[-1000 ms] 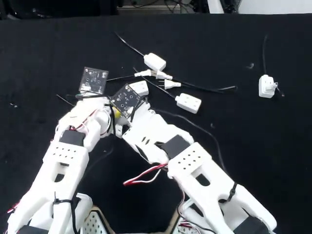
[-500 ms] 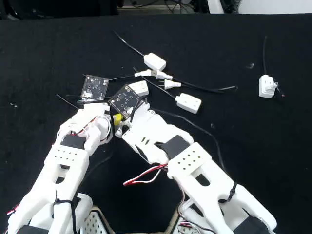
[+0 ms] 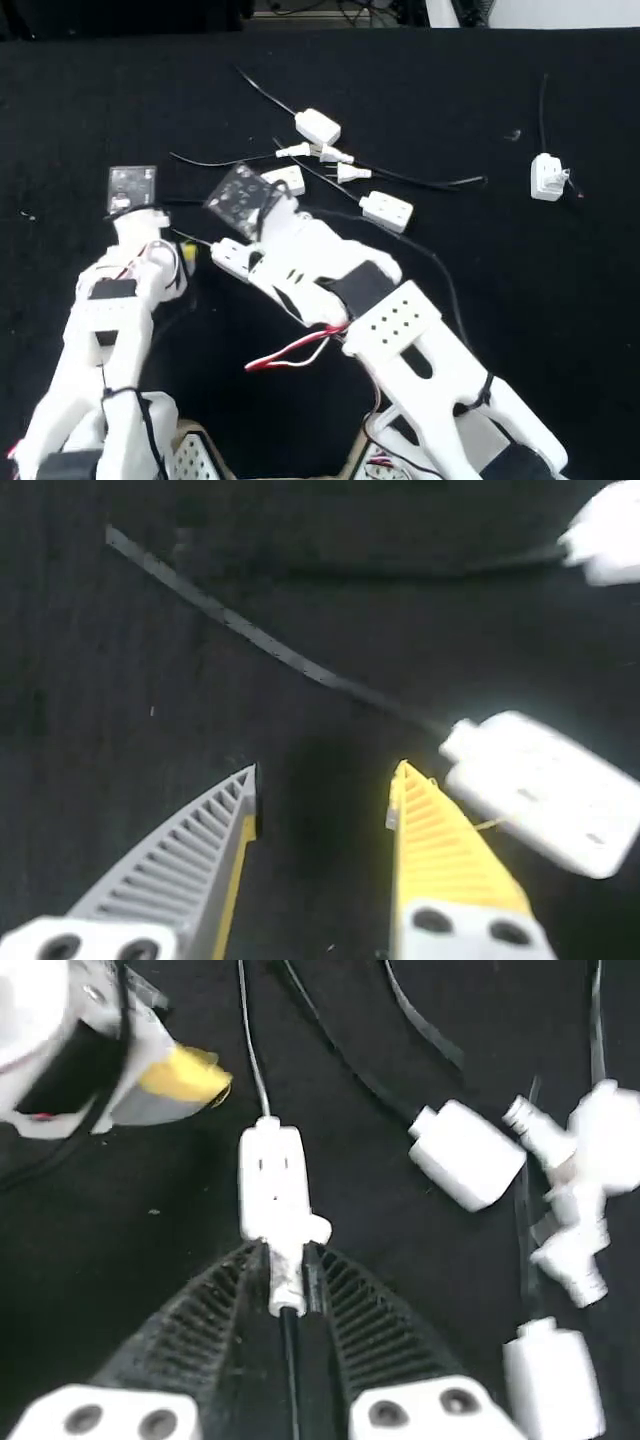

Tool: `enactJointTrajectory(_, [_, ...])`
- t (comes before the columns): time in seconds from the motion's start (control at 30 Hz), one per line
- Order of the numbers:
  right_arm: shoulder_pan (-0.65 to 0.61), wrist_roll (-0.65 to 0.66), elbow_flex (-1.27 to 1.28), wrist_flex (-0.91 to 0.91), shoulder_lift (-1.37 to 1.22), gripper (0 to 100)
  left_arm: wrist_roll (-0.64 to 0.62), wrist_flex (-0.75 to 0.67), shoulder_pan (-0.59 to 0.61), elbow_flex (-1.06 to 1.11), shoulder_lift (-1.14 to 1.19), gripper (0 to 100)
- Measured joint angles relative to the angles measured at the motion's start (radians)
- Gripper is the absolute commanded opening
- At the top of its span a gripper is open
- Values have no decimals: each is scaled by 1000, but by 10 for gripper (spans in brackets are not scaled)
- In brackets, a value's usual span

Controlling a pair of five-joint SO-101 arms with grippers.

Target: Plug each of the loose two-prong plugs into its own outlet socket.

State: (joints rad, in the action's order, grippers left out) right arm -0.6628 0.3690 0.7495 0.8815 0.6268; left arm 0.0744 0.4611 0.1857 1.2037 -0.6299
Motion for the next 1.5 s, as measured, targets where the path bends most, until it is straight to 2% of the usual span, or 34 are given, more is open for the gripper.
enactJointTrajectory(0.17, [-2,107,-95,21,-103,11,-54,0,57,-9,146,213])
enactJointTrajectory(0.4, [-2,287,-245,49,-379,11,-204,98,158,-209,370,213])
enactJointTrajectory(0.7, [-2,422,-506,259,-606,11,-221,164,163,-290,437,212])
enactJointTrajectory(0.9, [-2,431,-641,324,-723,11,-221,164,163,-290,437,210])
enactJointTrajectory(1.13, [-2,371,-694,331,-793,11,-221,166,163,-290,437,210])
enactJointTrajectory(1.5, [-2,365,-841,503,-822,11,-221,166,163,-290,437,210])
